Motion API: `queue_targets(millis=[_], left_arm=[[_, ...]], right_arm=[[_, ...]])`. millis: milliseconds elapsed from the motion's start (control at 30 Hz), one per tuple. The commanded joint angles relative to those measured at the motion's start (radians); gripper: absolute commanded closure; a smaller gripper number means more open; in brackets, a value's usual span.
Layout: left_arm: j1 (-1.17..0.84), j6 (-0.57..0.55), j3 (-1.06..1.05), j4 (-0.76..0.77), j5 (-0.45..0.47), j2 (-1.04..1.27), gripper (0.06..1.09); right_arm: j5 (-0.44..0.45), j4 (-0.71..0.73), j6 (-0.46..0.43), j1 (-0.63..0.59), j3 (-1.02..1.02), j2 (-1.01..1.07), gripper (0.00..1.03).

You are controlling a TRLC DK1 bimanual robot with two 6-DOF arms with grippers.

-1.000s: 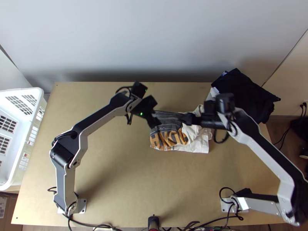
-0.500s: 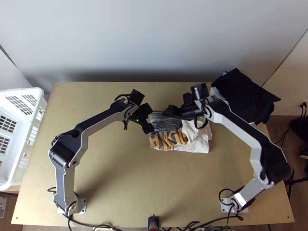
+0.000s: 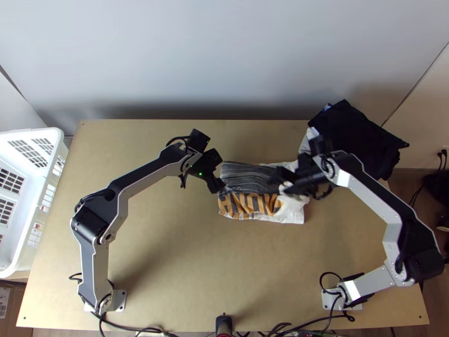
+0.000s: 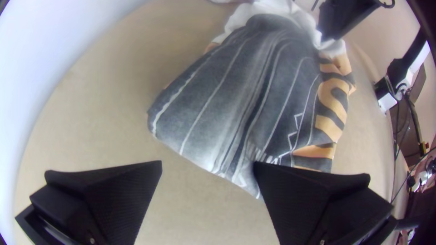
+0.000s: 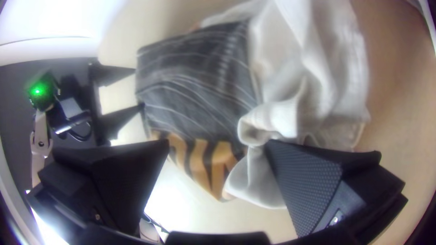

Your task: Fold the t-shirt

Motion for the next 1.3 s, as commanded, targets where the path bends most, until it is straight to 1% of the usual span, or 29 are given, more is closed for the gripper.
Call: queue_targets(millis=[0, 167, 267, 367, 433, 500, 533, 667, 800, 900, 967, 1100, 1267], left_arm=[[-0.008, -0.005, 0.028, 0.002, -0.006, 0.008, 0.10], [-0.008, -0.004, 0.042, 0.001, -0.015, 0.010, 0.10], [-0.005, -0.004, 0.042, -0.007, -0.020, 0.005, 0.10], [-0.002, -0.007, 0.042, -0.012, -0.020, -0.004, 0.10], [-0.002, -0.010, 0.042, -0.018, -0.020, -0.009, 0.10], [-0.002, -0.017, 0.042, -0.022, -0.020, -0.016, 0.10], [-0.002, -0.020, 0.042, -0.028, -0.020, -0.018, 0.10], [0.006, -0.043, 0.040, -0.065, -0.020, -0.033, 0.10], [0.038, -0.090, 0.019, -0.096, -0.017, -0.061, 0.10], [0.059, -0.113, -0.026, -0.096, -0.009, -0.094, 0.10], [0.061, -0.116, -0.059, -0.091, -0.007, -0.113, 0.10], [0.076, -0.126, -0.086, -0.084, -0.004, -0.133, 0.10], [0.105, -0.180, -0.082, -0.084, 0.057, -0.130, 0.10]], right_arm=[[0.009, -0.162, -0.082, -0.078, -0.096, -0.063, 0.05], [0.044, -0.192, -0.119, -0.107, -0.081, -0.103, 0.05], [0.087, -0.195, -0.134, -0.087, 0.002, -0.155, 0.05], [0.132, -0.186, -0.142, -0.035, 0.123, -0.188, 0.05], [0.194, -0.145, -0.146, 0.011, 0.180, -0.194, 0.05], [0.296, -0.064, -0.172, 0.081, 0.190, -0.203, 0.05], [0.320, -0.019, -0.183, 0.115, 0.183, -0.203, 0.05], [0.328, 0.105, -0.172, 0.207, 0.158, -0.132, 0.05], [0.326, 0.124, -0.122, 0.242, 0.149, -0.025, 0.05], [0.334, 0.134, -0.105, 0.233, 0.120, 0.020, 0.05], [0.363, 0.147, -0.105, 0.212, 0.085, 0.032, 0.05], [0.411, 0.147, -0.108, 0.130, 0.023, 0.046, 0.05], [0.489, 0.144, -0.106, 0.031, -0.029, 0.036, 0.05]])
